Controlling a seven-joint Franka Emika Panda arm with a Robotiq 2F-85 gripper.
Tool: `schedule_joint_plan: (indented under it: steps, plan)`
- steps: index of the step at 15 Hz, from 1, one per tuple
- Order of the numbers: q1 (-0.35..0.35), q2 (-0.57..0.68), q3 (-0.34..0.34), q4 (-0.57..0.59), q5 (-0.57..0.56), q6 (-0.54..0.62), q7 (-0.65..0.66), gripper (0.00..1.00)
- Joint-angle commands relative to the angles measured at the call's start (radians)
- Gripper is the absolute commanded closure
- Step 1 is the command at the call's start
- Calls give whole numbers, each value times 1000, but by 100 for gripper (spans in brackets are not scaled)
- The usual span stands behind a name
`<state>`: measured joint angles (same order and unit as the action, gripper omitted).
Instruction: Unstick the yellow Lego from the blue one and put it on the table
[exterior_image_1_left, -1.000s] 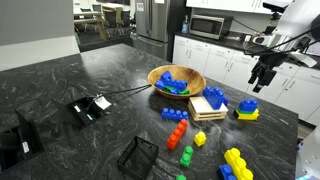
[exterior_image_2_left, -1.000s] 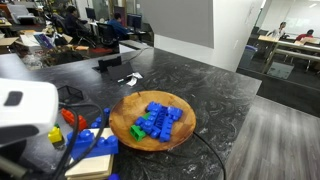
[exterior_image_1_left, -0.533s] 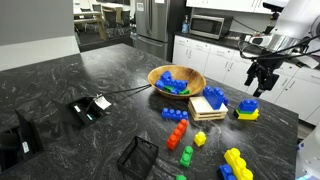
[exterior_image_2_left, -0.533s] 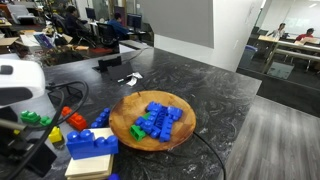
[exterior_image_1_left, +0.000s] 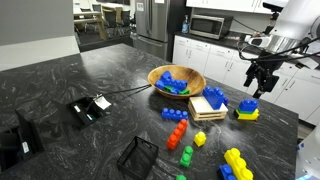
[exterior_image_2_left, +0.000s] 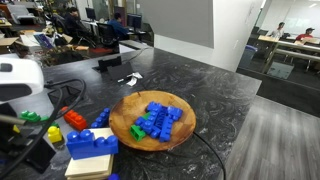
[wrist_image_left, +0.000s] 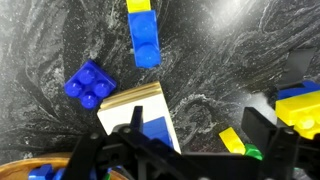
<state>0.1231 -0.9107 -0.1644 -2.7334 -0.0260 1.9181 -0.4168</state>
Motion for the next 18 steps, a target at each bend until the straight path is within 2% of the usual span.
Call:
schedule_joint_plan:
  steps: [1,4,9,10,18]
  plan:
    - [67,72,49,28,32,24,-12,0]
    - [139,149,102,48,65,53,-9,0]
    - [191,256,163,99,87,84,-8,0]
    - [177,216,164,67,80,78,-2,0]
    - [182,247,172,88,84,83,-2,0]
